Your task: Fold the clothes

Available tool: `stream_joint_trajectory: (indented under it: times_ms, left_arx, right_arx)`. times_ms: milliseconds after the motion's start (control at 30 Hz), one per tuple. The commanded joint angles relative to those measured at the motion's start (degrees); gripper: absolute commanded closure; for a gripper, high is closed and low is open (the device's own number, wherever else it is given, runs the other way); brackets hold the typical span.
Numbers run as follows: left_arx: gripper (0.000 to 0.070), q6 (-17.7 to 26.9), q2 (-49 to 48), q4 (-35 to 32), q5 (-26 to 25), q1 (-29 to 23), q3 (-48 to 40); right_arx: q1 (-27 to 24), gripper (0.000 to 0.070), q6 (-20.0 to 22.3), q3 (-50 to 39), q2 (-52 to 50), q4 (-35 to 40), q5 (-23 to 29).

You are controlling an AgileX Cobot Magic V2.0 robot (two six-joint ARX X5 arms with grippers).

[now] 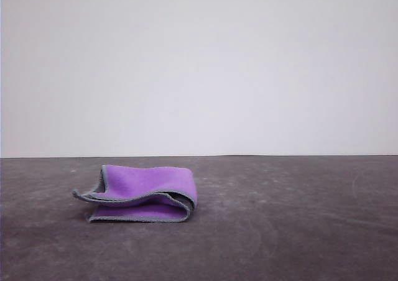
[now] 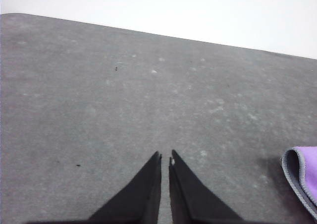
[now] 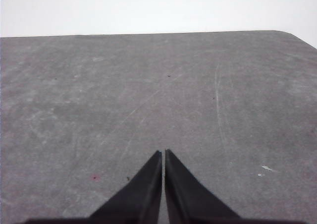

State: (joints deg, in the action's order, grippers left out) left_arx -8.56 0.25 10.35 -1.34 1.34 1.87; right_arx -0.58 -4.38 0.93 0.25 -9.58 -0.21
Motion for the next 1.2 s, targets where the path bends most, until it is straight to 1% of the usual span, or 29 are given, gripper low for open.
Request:
stream_joint_trajectory:
  times_ms: [0, 1167]
  left_arx:
    - [0.0684, 0.51, -0.07, 0.39, 0.28, -0.11, -1.11]
    - [0.0684, 0.51, -0.07, 0.39, 0.28, -0.11, -1.11]
  right_arx:
    - [-0.04, 0.0695, -0.13, -0.25, -0.04, 0.70, 0.17]
    - [-0.04, 0.0695, -0.13, -0.24, -0.04, 0.70, 0.17]
